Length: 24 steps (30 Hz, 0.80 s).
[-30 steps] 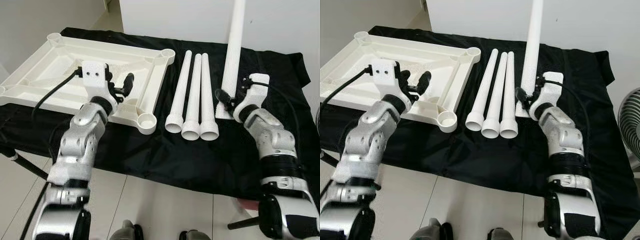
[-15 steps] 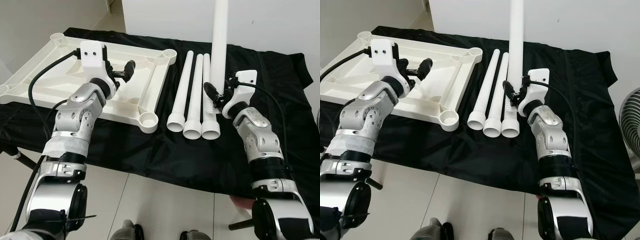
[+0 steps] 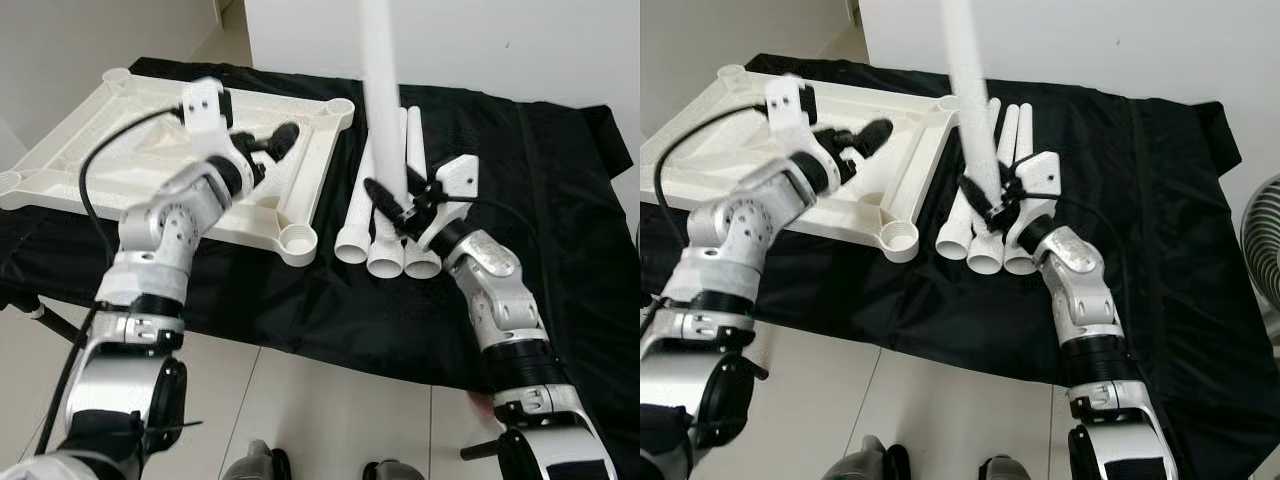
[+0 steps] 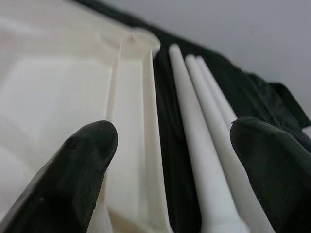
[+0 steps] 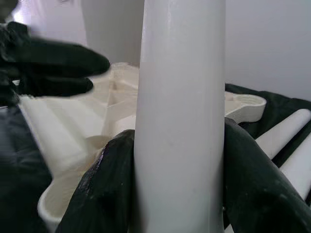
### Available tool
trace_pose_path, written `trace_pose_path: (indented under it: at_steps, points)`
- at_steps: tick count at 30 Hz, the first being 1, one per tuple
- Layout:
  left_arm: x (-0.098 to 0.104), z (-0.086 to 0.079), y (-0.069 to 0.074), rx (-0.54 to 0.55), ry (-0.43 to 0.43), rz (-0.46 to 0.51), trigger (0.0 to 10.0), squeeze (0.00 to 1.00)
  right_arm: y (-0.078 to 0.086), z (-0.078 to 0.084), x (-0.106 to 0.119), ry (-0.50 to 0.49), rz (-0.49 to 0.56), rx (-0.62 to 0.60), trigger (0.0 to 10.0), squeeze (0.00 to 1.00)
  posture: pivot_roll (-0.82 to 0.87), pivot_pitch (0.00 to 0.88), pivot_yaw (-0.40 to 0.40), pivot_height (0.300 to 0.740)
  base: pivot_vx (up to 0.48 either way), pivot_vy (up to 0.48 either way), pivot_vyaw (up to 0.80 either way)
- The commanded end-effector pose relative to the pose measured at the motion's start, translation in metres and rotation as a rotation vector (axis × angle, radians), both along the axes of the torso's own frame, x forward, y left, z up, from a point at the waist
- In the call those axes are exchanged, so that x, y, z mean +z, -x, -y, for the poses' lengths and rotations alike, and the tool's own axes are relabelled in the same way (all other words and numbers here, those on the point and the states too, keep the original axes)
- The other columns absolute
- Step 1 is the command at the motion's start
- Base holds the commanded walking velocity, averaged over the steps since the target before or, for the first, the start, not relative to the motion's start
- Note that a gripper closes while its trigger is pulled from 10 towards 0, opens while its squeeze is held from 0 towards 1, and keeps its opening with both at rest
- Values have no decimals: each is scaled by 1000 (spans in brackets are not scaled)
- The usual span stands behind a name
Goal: Building children table
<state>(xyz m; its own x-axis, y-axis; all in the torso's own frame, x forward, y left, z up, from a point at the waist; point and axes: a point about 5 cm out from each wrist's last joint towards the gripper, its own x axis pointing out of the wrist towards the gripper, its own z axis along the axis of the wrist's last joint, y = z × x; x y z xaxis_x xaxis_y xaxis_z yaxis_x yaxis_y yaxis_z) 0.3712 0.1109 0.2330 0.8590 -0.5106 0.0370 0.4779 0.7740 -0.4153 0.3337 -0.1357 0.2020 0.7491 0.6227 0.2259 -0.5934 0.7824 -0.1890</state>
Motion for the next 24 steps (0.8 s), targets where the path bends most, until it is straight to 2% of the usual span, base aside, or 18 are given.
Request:
trace_pose_path:
  at_steps: [1,5,9,16,24]
  points:
    - [7,15,14,-335,74,124,10000,0,5,-7,3,-6,37,40,10000,0,-150,86,100,740,0,0,0]
    - [8,11,11,-294,115,118,10000,0,7,-10,-3,-7,27,46,10000,0,-151,85,101,740,0,0,0]
    - [15,4,9,-269,105,127,10000,0,8,-13,-4,-9,34,52,10000,0,-147,80,99,740,0,0,0]
    - [15,0,10,-266,94,133,10000,0,8,-12,-4,-14,37,53,10000,0,-147,77,102,740,0,0,0]
    - [-1,4,18,-275,86,96,10000,0,10,-12,-6,-36,40,44,10000,0,-142,69,110,740,0,0,0]
